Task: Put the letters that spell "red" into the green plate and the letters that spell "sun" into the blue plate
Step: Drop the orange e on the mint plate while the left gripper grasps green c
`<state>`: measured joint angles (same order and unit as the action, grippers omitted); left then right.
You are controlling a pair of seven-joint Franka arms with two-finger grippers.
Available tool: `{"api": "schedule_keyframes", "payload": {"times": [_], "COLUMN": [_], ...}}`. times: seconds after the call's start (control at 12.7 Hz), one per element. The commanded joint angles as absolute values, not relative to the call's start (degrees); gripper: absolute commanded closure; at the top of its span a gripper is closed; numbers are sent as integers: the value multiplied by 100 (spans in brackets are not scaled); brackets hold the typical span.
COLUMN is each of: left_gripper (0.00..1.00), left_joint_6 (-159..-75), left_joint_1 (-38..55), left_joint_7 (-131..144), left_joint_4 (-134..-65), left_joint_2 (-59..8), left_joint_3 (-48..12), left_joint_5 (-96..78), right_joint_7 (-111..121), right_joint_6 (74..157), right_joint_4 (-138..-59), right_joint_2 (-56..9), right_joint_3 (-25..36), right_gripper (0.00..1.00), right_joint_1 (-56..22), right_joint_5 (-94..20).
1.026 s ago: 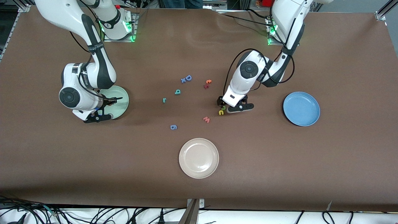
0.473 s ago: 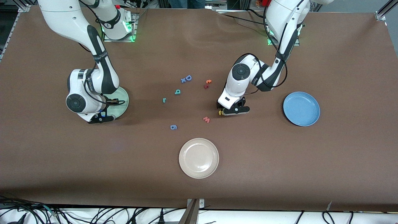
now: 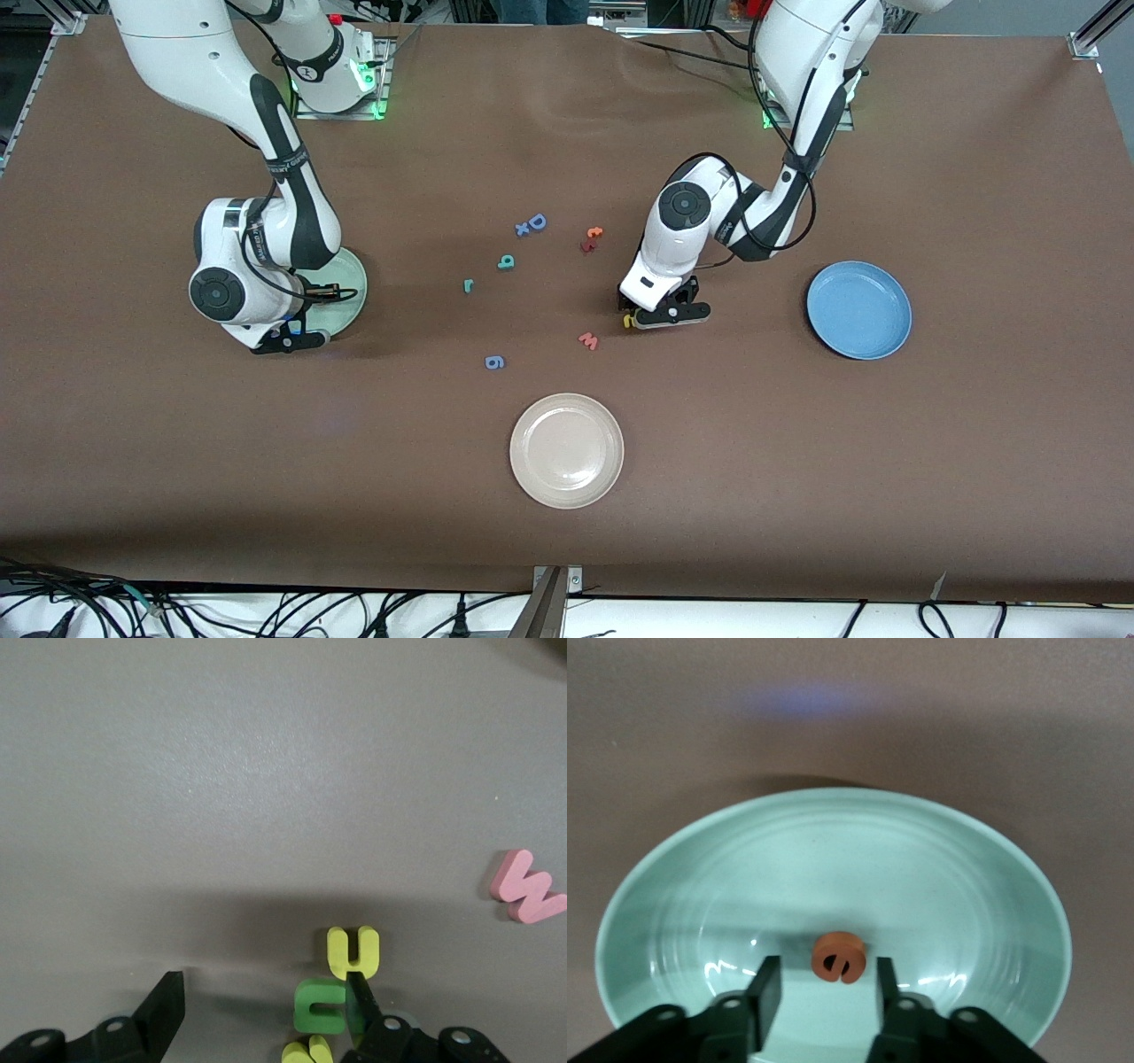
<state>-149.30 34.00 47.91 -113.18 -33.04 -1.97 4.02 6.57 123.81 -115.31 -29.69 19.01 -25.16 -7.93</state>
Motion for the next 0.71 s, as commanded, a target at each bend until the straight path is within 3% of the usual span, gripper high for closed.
{"api": "schedule_keyframes", "payload": {"times": [0.0, 0.24, 0.47, 0.63], "left_gripper": [18, 23, 53, 62], "left_joint_6": [-14924, -14924, -14924, -14924], "left_joint_1": [3515, 3595, 3603, 3604], "left_joint_7": [5009, 5106, 5098, 5098], "left_joint_4": [-11171, -11109, -11101, -11109], "left_joint_2": [-3454, -3542, -3551, -3551], "left_joint_3": [-149, -141, -141, -141], "left_joint_5": [554, 580, 589, 589], "right_joint_7": [651, 230, -699, -1394], "right_joint_6": [12200, 11499, 11110, 11048], "right_joint_4": [-11338, -10944, -10810, -10828], "right_joint_2": [-2945, -2822, -2629, -2523], "right_joint_3": [1837, 1802, 1793, 1793], "right_gripper": [10, 10, 11, 12], "right_joint_1": [-2487, -2627, -3057, -3452], "right_joint_5": [-896, -896, -896, -896]}}
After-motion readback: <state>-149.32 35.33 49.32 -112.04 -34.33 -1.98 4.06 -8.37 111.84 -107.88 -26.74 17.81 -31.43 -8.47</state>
